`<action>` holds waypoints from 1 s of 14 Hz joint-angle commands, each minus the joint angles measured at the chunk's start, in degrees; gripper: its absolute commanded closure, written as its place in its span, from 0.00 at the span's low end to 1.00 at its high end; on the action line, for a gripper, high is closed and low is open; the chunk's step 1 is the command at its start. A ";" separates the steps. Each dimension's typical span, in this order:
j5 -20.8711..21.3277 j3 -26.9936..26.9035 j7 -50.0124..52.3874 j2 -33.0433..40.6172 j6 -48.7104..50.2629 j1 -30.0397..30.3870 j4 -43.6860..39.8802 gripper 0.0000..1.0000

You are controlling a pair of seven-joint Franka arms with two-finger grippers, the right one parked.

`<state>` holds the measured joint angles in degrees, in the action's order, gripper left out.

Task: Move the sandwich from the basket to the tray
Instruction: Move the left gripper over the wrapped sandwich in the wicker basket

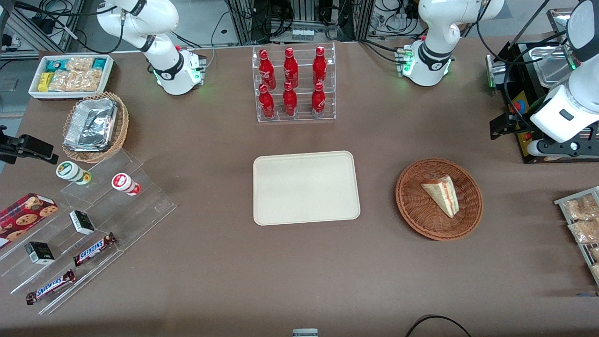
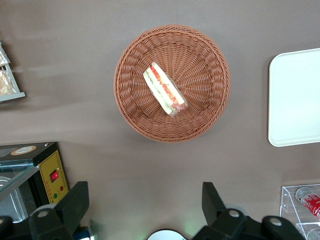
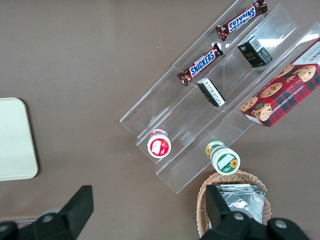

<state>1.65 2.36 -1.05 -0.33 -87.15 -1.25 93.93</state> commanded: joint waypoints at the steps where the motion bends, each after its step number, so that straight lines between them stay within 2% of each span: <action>1: -0.16 0.27 -0.53 0.16 0.58 -0.07 -0.24 0.00; 6: -0.50 0.45 -0.44 -2.39 -2.74 -0.34 3.09 0.00; 14: -0.59 0.45 0.52 -2.56 -31.99 -0.42 23.30 0.00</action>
<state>1.64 2.92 -1.02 -4.27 -113.61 -1.39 112.67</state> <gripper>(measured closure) 0.000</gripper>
